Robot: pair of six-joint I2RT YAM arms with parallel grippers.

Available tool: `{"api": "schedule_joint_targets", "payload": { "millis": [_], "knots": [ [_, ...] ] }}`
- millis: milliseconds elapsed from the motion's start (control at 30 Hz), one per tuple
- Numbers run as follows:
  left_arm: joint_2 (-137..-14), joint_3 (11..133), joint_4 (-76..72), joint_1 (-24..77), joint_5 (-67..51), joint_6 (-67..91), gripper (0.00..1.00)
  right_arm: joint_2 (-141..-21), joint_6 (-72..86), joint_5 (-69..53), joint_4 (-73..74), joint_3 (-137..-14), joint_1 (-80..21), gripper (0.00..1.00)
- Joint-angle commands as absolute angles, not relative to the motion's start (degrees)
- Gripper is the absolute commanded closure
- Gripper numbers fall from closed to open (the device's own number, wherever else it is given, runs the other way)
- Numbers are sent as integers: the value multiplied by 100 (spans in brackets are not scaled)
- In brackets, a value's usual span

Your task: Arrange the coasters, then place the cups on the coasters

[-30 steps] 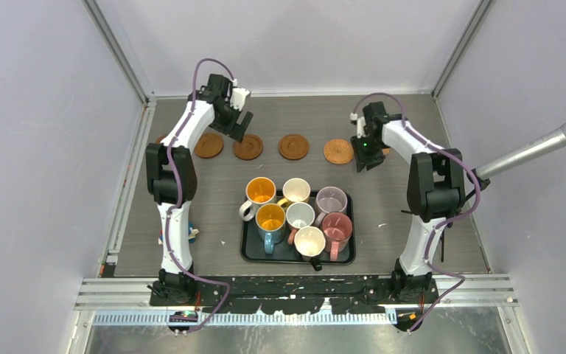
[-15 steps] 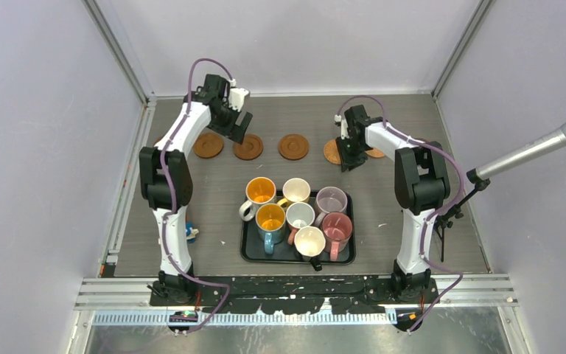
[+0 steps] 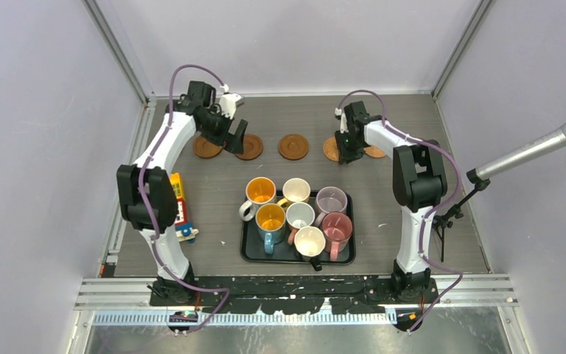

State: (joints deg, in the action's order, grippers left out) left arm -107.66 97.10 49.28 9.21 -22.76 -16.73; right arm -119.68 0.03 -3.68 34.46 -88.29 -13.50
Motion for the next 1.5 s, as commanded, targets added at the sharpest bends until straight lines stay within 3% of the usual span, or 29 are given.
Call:
{"api": "schedule_joint_targets", "payload": {
  "millis": [0, 200, 467, 567, 633, 700, 1067, 1467],
  "knots": [
    [-10068, 9424, 5213, 823, -2913, -2027, 0, -12025, 117, -319, 3119, -8916, -1406, 65],
    [-9645, 9333, 6381, 809, -3199, -3017, 0, -11781, -92, -496, 3290, -9000, -1405, 61],
    [-8991, 8389, 7206, 895, -3248, -4130, 0, -10986, -363, -1091, 3739, -9103, -1404, 46],
    [-8751, 8038, 7158, 1025, -3204, -4142, 0, -10794, -419, -1275, 3891, -9093, -1405, 37],
    [-8606, 7723, 6912, 1212, -3025, -3990, 0, -10698, -492, -1439, 3967, -9071, -1406, 24],
    [-8479, 7368, 6651, 1442, -2836, -3777, 0, -10631, -525, -1471, 4008, -9104, -1402, 21],
    [-8086, 6175, 5243, 2301, -2049, -2141, 10, -10092, -226, -999, 4079, -9587, -1324, 18],
    [-7537, 4902, 3120, 2461, -1456, -1842, 22, -10089, 319, -18, 5253, -11810, -1265, 17]
  ]
}}
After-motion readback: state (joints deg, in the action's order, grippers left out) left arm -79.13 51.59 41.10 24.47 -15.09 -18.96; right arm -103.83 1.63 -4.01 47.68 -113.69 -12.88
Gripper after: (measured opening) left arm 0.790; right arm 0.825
